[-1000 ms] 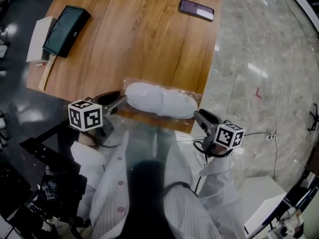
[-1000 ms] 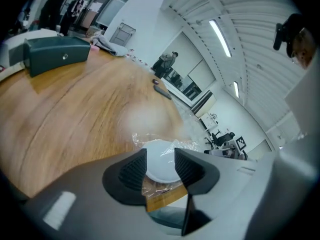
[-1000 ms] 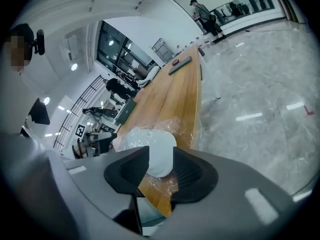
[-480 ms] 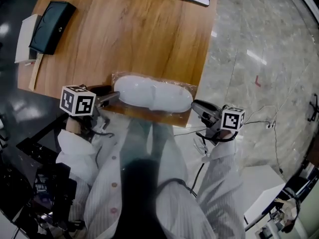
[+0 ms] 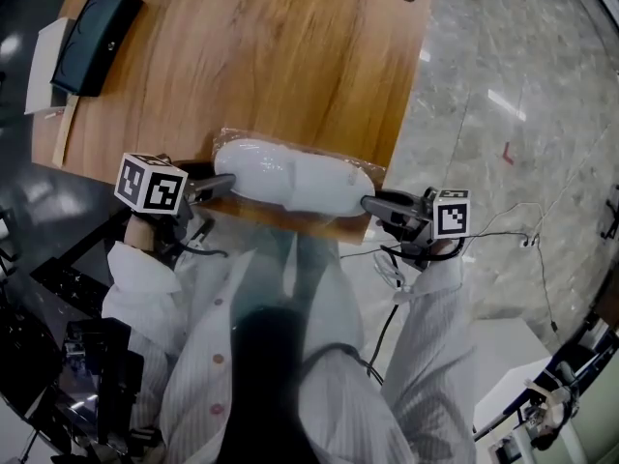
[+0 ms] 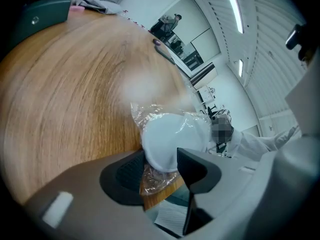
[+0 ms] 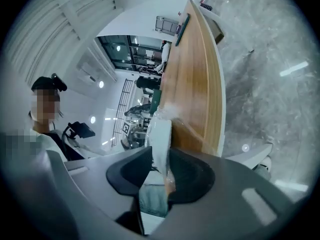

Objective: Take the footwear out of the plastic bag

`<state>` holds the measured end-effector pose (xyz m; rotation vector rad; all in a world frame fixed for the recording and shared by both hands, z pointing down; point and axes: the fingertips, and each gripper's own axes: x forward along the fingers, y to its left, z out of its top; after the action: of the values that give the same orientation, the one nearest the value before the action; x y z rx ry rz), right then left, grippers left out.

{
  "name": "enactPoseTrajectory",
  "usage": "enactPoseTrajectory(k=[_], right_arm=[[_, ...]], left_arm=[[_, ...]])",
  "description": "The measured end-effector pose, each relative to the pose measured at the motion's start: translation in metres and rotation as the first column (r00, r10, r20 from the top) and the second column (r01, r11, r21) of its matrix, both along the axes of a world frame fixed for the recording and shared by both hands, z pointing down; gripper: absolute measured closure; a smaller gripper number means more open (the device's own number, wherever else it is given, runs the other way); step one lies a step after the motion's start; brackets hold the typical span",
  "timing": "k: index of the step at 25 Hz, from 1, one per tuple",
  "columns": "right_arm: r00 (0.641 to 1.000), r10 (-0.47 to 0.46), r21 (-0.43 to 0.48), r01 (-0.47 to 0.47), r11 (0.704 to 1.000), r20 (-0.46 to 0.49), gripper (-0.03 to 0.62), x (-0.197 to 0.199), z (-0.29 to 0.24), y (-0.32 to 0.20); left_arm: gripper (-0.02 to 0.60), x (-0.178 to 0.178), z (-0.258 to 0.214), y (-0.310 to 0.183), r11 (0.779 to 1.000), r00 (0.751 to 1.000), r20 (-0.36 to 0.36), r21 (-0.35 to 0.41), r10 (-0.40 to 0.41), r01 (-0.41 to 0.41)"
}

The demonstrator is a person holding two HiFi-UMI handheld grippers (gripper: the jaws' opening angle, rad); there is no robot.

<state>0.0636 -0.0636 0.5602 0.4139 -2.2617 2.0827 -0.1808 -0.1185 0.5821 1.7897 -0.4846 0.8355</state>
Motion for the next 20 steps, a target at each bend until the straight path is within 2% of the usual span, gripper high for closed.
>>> enactPoseTrajectory(k=[3,6,8,12,20], right_arm=[[0.998,-0.027,-0.017,0.028,0.999,0.059,0.47,-0.009,-0.005,0.004],[0.99,-0.038,-0.025,0.042,0.999,0.132,0.435,-0.014,-0.012,0.007],[0.987,-0.037,-0.01,0.038,0.999,0.154,0.447,-0.018,-0.019,0.006],[0.993,0.003,0.046,-0.008,0.999,0.115,0.49,-0.016,-0.029,-0.002],[0.992,0.094,0.142,-0.106,0.984,0.089,0.503,0.026,-0.072,-0.003]], left_arm=[[0.385,0.001,-0.004,0.002,1.0,0.999,-0.035,-0.013,-0.008,0.007],[0.401,0.011,-0.01,0.004,1.0,0.996,-0.085,-0.007,-0.016,0.016],[0.41,0.014,-0.012,0.006,1.0,0.994,-0.108,-0.013,-0.024,0.023],[0.431,0.013,-0.022,0.007,0.999,0.99,-0.136,0.004,-0.034,0.035],[0.511,0.015,-0.065,-0.003,0.987,0.975,-0.213,0.136,-0.056,0.086]])
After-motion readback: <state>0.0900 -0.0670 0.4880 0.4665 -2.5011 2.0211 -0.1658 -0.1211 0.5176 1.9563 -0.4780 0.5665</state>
